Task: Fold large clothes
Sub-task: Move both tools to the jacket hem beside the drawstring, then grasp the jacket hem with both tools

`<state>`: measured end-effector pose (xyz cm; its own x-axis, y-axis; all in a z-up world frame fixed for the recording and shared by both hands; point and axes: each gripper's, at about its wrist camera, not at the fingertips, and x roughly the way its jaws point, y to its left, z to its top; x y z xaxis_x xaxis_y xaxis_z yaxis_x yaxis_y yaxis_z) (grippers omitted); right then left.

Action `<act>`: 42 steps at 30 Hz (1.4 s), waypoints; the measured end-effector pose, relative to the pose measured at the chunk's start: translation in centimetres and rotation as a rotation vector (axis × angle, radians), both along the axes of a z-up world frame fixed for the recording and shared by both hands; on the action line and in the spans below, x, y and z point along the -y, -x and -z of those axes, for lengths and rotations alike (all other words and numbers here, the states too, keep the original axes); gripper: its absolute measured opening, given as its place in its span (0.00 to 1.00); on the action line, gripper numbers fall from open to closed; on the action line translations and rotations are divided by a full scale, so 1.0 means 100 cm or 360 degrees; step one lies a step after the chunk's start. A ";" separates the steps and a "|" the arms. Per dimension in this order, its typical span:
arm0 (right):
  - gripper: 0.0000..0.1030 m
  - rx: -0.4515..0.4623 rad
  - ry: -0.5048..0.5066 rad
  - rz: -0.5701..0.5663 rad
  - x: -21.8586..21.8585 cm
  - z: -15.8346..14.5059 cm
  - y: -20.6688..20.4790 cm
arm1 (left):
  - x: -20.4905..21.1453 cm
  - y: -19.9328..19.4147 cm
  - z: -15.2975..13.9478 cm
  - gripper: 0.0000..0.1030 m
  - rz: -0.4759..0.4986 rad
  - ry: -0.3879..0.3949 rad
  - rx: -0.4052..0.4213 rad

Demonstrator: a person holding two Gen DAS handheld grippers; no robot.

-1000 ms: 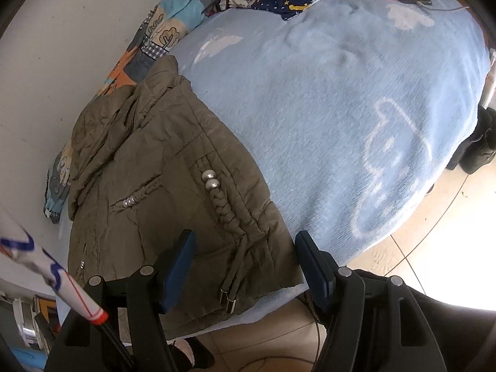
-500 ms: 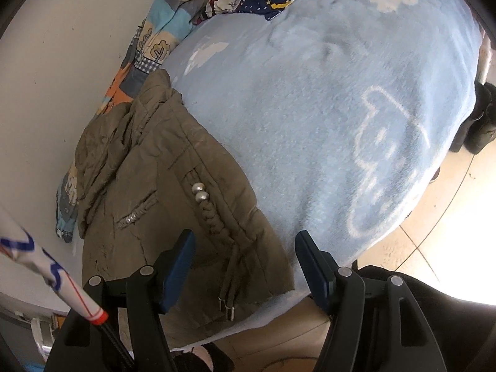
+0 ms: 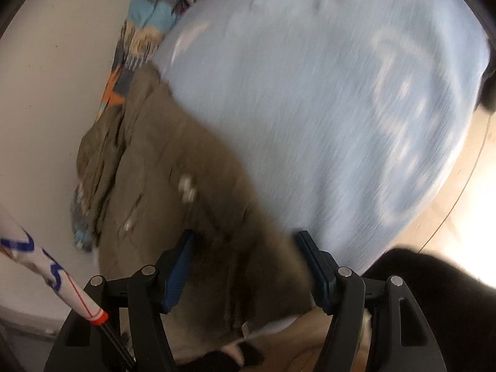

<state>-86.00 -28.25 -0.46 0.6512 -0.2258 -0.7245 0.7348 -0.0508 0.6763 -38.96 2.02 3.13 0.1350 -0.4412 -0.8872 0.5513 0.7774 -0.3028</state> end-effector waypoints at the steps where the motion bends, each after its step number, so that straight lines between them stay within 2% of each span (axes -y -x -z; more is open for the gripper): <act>1: 0.68 0.0059 -0.0034 -0.0052 -0.005 0.003 -0.008 | 0.000 0.000 0.001 0.82 0.0002 -0.0003 0.0004; 7: 0.62 0.0065 0.0101 -0.0290 -0.023 -0.013 -0.038 | -0.001 0.009 -0.003 0.82 0.0017 -0.0021 0.0053; 10: 0.59 0.0049 0.0126 -0.0252 -0.023 -0.013 -0.038 | -0.002 0.015 -0.010 0.82 0.0020 -0.0046 0.0156; 12: 0.58 0.0046 0.0098 -0.0168 -0.021 -0.009 -0.033 | -0.006 0.013 -0.011 0.82 -0.0011 -0.0023 0.0165; 15: 0.58 0.0055 0.0066 -0.0129 -0.018 -0.005 -0.037 | -0.012 0.006 -0.002 0.82 -0.0028 0.0006 0.0041; 19: 0.58 0.0021 0.0081 -0.0181 -0.016 -0.008 -0.050 | -0.026 -0.004 0.018 0.82 -0.0081 0.0156 -0.0292; 20: 0.58 0.0016 0.0080 -0.0187 -0.015 -0.007 -0.051 | -0.030 -0.007 0.020 0.82 -0.0105 0.0198 -0.0336; 23: 0.52 -0.0014 0.0080 -0.0210 -0.014 -0.005 -0.054 | -0.033 -0.006 0.019 0.82 -0.0104 0.0239 -0.0357; 25: 0.48 -0.0049 0.0094 -0.0219 -0.013 -0.006 -0.058 | -0.032 -0.006 0.016 0.79 -0.0095 0.0261 -0.0334; 26: 0.46 -0.0065 0.0101 -0.0223 -0.013 -0.006 -0.058 | -0.031 -0.005 0.014 0.73 -0.0085 0.0260 -0.0306; 32: 0.44 -0.0116 0.0126 -0.0241 -0.011 -0.007 -0.062 | -0.006 0.016 -0.006 0.58 0.0072 0.0074 0.0061; 33: 0.44 -0.0115 0.0124 -0.0240 -0.011 -0.006 -0.062 | -0.001 0.023 -0.010 0.57 0.0109 0.0032 0.0156; 36: 0.44 -0.0120 0.0124 -0.0246 -0.011 -0.006 -0.060 | 0.007 0.035 -0.016 0.57 0.0177 -0.0052 0.0328; 40: 0.45 -0.0120 0.0115 -0.0246 -0.012 -0.006 -0.056 | 0.008 0.039 -0.012 0.57 0.0193 -0.0098 0.0393; 42: 0.46 -0.0120 0.0110 -0.0239 -0.011 -0.005 -0.060 | 0.008 0.038 -0.011 0.61 0.0177 -0.0111 0.0411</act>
<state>-80.02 -27.18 0.06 0.6260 -0.1811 -0.7585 0.7793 0.1081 0.6173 -42.80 1.18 4.20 0.3143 -0.4053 -0.8585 0.6864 0.7217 -0.0894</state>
